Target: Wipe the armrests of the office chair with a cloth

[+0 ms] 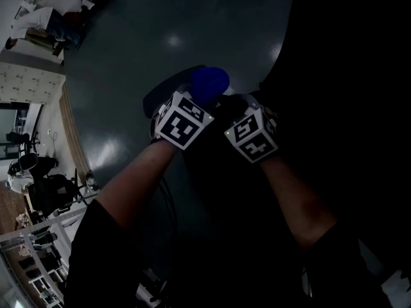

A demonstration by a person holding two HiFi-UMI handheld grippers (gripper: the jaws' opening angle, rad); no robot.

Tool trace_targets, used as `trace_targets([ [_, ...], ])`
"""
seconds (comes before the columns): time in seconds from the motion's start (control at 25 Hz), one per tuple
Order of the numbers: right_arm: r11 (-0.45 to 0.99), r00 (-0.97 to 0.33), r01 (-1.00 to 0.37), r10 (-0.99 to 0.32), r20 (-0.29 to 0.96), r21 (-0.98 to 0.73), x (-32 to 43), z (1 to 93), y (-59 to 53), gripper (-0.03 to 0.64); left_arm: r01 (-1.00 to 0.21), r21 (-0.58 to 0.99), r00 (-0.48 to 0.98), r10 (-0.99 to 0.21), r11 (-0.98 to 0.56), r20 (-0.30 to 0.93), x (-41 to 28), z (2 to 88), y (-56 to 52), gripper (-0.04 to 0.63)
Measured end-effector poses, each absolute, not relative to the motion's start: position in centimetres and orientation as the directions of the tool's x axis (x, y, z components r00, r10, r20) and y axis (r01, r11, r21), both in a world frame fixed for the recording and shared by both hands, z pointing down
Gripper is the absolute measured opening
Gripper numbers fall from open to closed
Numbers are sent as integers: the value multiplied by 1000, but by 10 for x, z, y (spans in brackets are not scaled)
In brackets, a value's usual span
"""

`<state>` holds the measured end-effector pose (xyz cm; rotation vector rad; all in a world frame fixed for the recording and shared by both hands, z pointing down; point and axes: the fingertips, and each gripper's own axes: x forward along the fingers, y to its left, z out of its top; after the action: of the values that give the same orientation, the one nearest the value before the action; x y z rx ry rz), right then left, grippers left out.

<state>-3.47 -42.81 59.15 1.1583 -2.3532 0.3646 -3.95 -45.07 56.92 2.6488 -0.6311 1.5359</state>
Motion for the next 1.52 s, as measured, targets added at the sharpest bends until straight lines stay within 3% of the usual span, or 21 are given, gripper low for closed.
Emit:
trace_targets([
  [0.88,612,-464,-788,-662,588,67,-40,517,-281,3,-388,-270,564,-459,-881,687,-130,449,-308,138],
  [1.24,626,-444,-770,-665,600,124,-44,475,-211,4,-487,-160,652,-479,-859,588,-143,430,-225,138],
  [1.52,686,-510,-719,-627,588,107,-48,466,-172,3,-595,-67,638,-521,-801,567,-141,427,-186,138],
])
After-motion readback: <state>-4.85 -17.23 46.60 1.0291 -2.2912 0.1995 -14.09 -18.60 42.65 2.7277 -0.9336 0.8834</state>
